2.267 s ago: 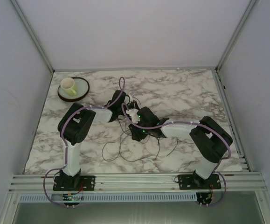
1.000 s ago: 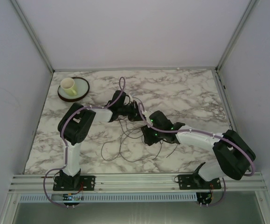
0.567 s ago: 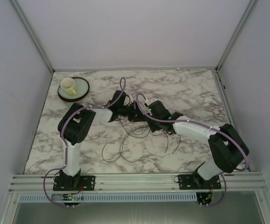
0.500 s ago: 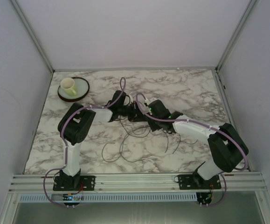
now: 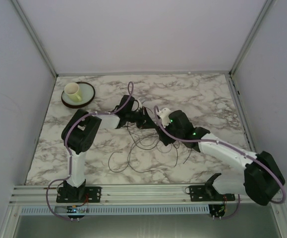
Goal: Zip-tie the wires
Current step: Adjust the cable at the center of the board.
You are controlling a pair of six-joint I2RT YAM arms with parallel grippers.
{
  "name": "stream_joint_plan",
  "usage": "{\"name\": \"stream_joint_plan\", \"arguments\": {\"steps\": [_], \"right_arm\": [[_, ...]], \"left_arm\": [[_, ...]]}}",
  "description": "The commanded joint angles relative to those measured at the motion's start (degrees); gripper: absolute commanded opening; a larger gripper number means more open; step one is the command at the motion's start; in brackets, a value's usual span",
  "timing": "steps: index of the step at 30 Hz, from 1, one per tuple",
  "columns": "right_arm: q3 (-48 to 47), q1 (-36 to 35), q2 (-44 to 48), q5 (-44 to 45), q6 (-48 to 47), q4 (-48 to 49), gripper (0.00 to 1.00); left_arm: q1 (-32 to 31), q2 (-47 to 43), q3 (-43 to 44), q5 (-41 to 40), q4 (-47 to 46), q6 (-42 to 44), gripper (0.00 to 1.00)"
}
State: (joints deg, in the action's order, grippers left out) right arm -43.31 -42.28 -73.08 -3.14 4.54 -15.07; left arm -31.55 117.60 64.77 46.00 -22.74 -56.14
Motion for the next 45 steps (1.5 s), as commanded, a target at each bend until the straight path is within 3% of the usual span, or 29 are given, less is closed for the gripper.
{"name": "stream_joint_plan", "arguments": {"steps": [1, 5, 10, 12, 18, 30, 45], "right_arm": [[2.4, 0.3, 5.8, -1.6, -2.4, 6.5, 0.54], [6.6, -0.1, 10.8, -2.3, -4.4, 13.5, 0.54], [23.1, -7.6, 22.2, -5.0, -18.6, 35.7, 0.53], [28.0, -10.0, 24.3, -3.7, -23.2, 41.5, 0.59], [27.4, -15.7, 19.7, 0.1, -35.1, 36.7, 0.61], [27.9, -19.2, 5.4, 2.3, -47.6, 44.8, 0.63], [24.2, -20.0, -8.6, 2.9, -50.8, 50.8, 0.65]], "left_arm": [[0.1, -0.5, 3.2, 1.0, 4.8, 2.2, 0.0], [0.1, -0.4, 3.4, 1.2, 5.2, 2.3, 0.0], [0.1, -0.2, 3.6, 1.9, 5.5, 2.4, 0.0], [0.1, -0.1, 4.0, 2.3, 6.1, 2.6, 0.0], [0.1, 0.2, 5.8, 2.8, 9.4, 4.0, 0.0], [0.1, 0.1, 7.6, 4.8, 12.6, 5.1, 0.0], [0.1, 0.7, 6.5, 4.3, 12.2, 5.4, 0.0]]}}
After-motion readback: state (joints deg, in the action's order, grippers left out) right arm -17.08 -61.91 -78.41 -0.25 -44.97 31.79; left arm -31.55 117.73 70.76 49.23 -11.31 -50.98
